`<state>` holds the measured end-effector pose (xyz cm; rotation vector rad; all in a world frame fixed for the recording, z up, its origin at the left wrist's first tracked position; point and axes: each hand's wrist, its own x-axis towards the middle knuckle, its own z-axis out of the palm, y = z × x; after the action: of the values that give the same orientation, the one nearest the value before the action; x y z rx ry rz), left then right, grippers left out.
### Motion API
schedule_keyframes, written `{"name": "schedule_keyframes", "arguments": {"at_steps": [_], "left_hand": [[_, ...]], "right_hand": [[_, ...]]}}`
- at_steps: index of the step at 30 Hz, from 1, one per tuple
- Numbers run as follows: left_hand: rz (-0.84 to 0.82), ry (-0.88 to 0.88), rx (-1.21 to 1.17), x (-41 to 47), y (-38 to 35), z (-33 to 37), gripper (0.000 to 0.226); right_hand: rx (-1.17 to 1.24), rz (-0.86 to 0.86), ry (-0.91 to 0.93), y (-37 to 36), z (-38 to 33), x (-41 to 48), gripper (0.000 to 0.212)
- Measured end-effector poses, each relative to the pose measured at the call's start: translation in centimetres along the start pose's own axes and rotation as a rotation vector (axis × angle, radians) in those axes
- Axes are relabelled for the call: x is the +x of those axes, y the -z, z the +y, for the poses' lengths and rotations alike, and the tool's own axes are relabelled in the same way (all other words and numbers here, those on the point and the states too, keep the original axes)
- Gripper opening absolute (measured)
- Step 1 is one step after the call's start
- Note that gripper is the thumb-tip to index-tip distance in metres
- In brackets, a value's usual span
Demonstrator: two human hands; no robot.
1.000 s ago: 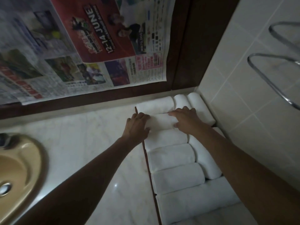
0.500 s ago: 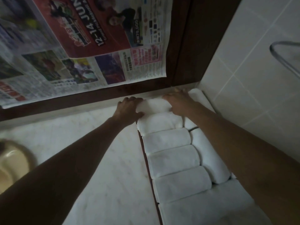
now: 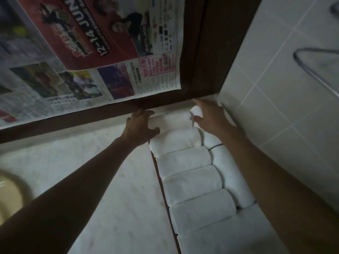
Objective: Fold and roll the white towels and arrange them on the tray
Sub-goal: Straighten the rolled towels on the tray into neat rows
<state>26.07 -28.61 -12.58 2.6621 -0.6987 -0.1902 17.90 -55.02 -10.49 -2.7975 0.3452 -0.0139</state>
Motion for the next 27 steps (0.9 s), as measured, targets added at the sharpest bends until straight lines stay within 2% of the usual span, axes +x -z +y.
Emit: {"name": "schedule_keyframes", "arguments": {"at_steps": [2,5,8,11,15,23,27], "left_hand": [[0.043,-0.028,-0.021,0.2,0.1,1.3,0.066],[0.067,-0.112,-0.042,1.3,-0.2,4.5,0.058],[-0.009,-0.188,-0.047,3.5,-1.2,8.4,0.063],[-0.148,-0.309,0.103,5.0,-2.7,11.9,0.074],[-0.293,-0.353,0.269,5.4,-4.7,14.2,0.078],[-0.324,-0.292,0.22,5.8,-4.4,14.6,0.074],[-0.258,-0.285,0.16,6.3,-4.7,16.3,0.077]], "right_hand": [[0.047,0.072,-0.114,0.5,1.0,-2.9,0.066],[-0.034,-0.086,-0.246,0.1,0.8,-6.9,0.072],[-0.069,-0.101,-0.323,0.1,0.3,-10.5,0.075],[0.043,-0.085,-0.437,-0.1,1.2,-14.8,0.07],[0.098,-0.014,-0.363,-2.3,2.3,-19.6,0.065],[0.086,0.09,-0.304,-3.4,3.1,-20.7,0.056],[0.021,0.27,-0.391,-1.9,6.4,-21.7,0.049]]}}
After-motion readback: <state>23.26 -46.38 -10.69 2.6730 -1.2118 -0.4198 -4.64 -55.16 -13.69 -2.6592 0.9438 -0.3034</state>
